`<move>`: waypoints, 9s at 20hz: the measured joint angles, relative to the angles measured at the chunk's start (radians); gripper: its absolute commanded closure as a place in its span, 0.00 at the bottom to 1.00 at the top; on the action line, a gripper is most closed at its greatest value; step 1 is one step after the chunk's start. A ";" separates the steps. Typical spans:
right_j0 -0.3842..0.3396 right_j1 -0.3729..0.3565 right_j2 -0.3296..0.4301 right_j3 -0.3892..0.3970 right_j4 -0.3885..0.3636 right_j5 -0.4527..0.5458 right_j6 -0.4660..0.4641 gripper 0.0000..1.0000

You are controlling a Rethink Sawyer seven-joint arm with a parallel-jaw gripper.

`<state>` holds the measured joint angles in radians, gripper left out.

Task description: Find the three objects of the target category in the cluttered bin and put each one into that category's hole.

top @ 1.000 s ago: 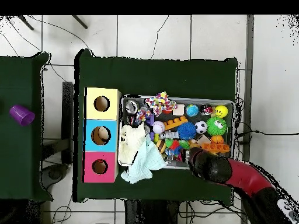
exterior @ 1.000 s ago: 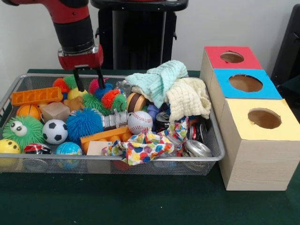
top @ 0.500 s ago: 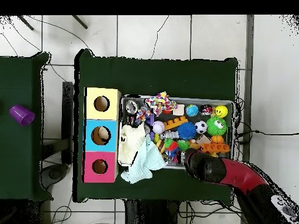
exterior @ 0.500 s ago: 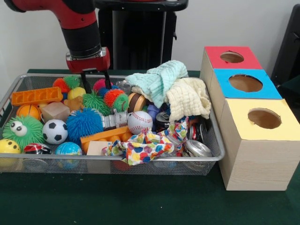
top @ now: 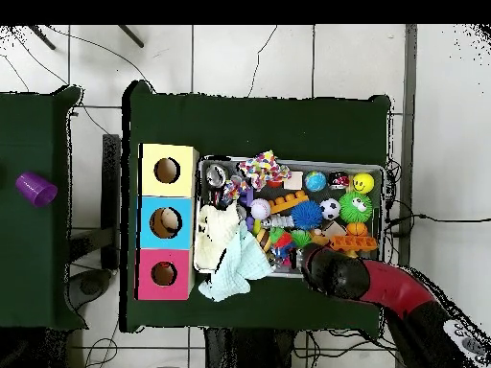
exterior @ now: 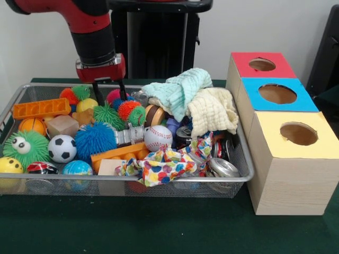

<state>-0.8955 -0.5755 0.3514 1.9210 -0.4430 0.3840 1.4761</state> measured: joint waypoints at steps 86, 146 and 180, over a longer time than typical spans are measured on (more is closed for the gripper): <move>-0.081 0.112 0.113 -0.351 -0.196 0.091 0.000 1.00; -0.133 0.113 0.207 -0.413 -0.228 0.209 -0.008 0.00; -0.055 -0.179 0.169 -0.045 -0.236 0.225 -0.008 0.00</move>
<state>-0.9503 -0.7541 0.5205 1.8763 -0.6789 0.6086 1.4681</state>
